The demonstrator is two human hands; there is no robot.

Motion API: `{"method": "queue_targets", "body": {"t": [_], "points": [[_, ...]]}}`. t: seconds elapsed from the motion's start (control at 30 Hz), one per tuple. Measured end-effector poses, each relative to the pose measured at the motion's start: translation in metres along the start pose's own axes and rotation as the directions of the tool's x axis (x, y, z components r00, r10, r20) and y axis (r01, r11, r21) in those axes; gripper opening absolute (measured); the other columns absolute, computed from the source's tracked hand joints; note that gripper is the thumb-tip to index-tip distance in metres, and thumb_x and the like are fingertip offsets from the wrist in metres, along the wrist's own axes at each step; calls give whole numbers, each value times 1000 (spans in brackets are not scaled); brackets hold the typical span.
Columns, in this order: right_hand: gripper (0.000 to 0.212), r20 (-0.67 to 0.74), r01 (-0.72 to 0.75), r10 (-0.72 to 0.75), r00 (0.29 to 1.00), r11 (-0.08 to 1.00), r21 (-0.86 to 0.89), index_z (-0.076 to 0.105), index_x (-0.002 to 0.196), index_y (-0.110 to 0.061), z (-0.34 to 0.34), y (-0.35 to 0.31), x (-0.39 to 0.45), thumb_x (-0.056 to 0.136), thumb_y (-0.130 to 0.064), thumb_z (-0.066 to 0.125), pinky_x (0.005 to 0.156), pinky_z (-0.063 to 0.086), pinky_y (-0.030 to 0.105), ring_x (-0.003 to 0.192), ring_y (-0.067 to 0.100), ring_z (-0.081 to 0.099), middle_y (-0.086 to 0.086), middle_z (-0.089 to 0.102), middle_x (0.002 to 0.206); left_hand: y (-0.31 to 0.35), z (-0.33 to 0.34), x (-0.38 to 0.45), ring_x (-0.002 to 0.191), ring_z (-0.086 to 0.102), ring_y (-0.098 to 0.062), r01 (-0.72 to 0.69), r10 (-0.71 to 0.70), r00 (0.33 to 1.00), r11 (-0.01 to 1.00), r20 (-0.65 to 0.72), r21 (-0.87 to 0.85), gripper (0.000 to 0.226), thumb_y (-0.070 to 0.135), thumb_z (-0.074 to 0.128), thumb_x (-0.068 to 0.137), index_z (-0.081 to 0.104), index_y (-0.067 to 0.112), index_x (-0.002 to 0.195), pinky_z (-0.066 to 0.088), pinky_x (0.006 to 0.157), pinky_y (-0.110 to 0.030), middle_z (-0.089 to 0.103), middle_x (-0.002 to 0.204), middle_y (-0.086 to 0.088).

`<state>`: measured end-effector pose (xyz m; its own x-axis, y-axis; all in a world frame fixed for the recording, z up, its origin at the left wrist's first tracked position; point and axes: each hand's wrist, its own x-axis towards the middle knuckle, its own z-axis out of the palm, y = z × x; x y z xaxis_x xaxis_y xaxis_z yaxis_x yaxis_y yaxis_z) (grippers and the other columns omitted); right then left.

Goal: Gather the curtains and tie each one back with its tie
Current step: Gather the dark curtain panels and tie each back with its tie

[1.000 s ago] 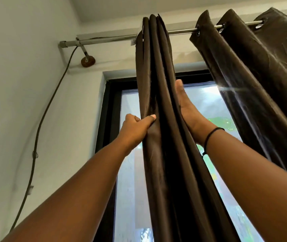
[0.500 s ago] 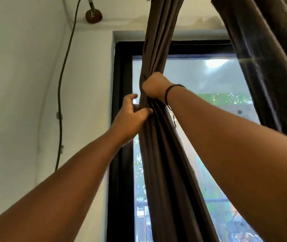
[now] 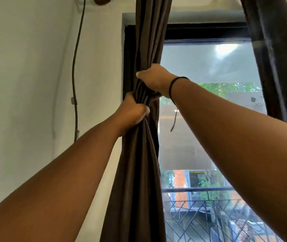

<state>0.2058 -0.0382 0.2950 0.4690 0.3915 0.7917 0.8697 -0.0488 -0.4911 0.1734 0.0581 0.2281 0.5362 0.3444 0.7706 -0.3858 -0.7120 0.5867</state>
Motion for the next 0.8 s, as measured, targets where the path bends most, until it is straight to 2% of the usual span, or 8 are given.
{"method": "queue_targets", "body": {"t": [0.1, 0.17, 0.33, 0.43, 0.53, 0.63, 0.7, 0.8], "points": [[61, -11, 33, -33, 999, 999, 6, 59, 107, -12, -18, 31, -21, 87, -67, 42, 74, 56, 40, 87, 26, 64, 8, 66, 100, -6, 16, 2, 93, 63, -34, 25, -25, 1000, 996, -1, -91, 77, 17, 58, 50, 47, 10, 126, 55, 84, -45, 63, 106, -18], [64, 0, 36, -36, 999, 998, 54, 63, 102, -13, -28, 56, -43, 86, -70, 38, 75, 53, 37, 82, 21, 62, 6, 66, 96, -14, 26, -2, 97, 64, -35, 59, -61, 998, 984, -4, -168, 78, 20, 64, 51, 49, 10, 128, 53, 90, -47, 64, 110, -17], [25, 73, 47, -59, 996, 987, 154, 64, 104, -14, -11, 132, -87, 95, -34, 53, 66, 49, 32, 76, 21, 59, 14, 67, 93, -39, 54, -22, 87, 70, -29, 133, -96, 988, 931, 125, -339, 52, 18, 72, 74, 59, 5, 123, 57, 82, -38, 70, 103, -16], [14, 2, 47, -50, 999, 952, 303, 67, 92, -29, 10, 166, -102, 95, -31, 53, 83, 55, 43, 87, 19, 68, 0, 71, 92, -51, 73, -33, 77, 67, -26, 158, -135, 987, 899, 86, -407, 63, 17, 68, 59, 59, -7, 117, 57, 70, -31, 69, 90, -17], [14, -36, 42, -32, 999, 944, 327, 65, 93, -35, 28, 194, -114, 93, -27, 54, 84, 54, 45, 89, 21, 68, -4, 70, 91, -60, 86, -42, 75, 61, -23, 211, -194, 977, 869, 85, -449, 68, 19, 65, 56, 54, -10, 116, 52, 61, -26, 59, 91, -18], [12, -5, 20, -19, 1000, 943, 332, 64, 91, -30, 40, 211, -128, 93, -25, 54, 76, 54, 38, 79, 17, 66, -5, 68, 84, -67, 93, -49, 65, 59, -21, 259, -235, 966, 846, 111, -466, 63, 20, 66, 55, 50, -2, 112, 48, 51, -23, 55, 86, -16], [14, 59, -46, 24, 998, 919, 391, 63, 86, -25, 36, 217, -135, 95, -23, 53, 62, 52, 33, 61, 18, 62, -2, 65, 71, -69, 95, -51, 63, 60, -24, 295, -266, 955, 829, 130, -476, 61, 20, 67, 55, 53, -2, 110, 49, 50, -26, 57, 86, -19], [15, 158, -146, 77, 984, 860, 489, 66, 96, -15, 12, 229, -143, 96, -22, 52, 44, 45, 22, 42, 19, 52, 4, 58, 60, -74, 94, -50, 52, 59, -22, 287, -277, 956, 832, 93, -475, 15, 13, 63, 72, 62, 0, 80, 50, 51, -25, 59, 70, -17]]}}
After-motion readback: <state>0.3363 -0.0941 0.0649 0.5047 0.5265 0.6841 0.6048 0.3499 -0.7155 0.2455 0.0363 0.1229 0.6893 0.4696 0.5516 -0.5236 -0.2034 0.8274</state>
